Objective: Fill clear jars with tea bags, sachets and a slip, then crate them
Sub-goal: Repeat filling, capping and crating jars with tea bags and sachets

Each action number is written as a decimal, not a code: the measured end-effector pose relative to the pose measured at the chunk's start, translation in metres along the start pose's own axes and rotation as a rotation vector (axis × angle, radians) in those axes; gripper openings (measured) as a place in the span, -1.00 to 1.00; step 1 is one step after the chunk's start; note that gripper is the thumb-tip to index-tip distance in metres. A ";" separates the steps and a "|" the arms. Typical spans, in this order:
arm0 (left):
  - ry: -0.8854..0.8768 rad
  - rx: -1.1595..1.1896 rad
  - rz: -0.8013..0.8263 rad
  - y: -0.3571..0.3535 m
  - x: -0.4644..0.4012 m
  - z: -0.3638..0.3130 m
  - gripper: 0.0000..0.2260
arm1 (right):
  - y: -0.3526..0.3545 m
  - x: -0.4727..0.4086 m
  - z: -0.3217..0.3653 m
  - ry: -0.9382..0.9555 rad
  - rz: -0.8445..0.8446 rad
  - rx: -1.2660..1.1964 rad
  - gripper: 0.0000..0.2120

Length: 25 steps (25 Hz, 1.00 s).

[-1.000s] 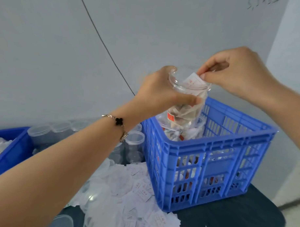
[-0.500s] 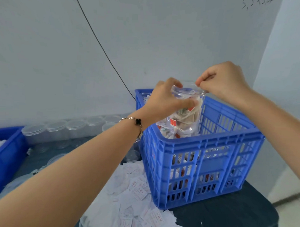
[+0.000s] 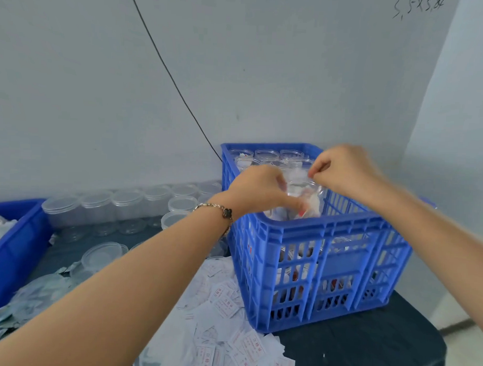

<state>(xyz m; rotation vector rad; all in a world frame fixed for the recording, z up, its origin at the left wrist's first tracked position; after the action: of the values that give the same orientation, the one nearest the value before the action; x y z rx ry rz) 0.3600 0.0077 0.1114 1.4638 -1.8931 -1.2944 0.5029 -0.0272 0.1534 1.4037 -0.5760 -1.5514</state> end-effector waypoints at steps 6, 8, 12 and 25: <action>0.056 -0.251 0.140 -0.028 -0.009 0.029 -0.61 | -0.055 0.020 -0.012 -0.028 0.122 -0.067 -0.68; 0.062 -0.313 0.181 -0.032 -0.012 0.030 -0.56 | -0.058 0.022 -0.013 -0.043 0.126 -0.108 -0.62; 0.037 -0.347 0.194 -0.029 -0.007 0.029 -0.48 | -0.059 0.024 -0.010 -0.046 0.136 -0.117 -0.60; 0.026 -0.292 0.187 -0.019 0.012 0.020 -0.52 | -0.057 0.025 -0.011 -0.054 0.083 -0.164 -0.75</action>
<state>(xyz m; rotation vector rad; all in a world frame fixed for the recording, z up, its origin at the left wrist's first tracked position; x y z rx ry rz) 0.3503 0.0051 0.0829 1.1234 -1.6936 -1.3855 0.4975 -0.0202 0.0907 1.2035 -0.5211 -1.5375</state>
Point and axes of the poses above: each hand's wrist, its own x-axis away from the middle knuckle, its own y-axis out of the back of the hand, z = x × y, the point moved 5 cm from there along -x, towards the middle knuckle, and after that the axes turned 11 degrees about y, right-handed, at the moved point
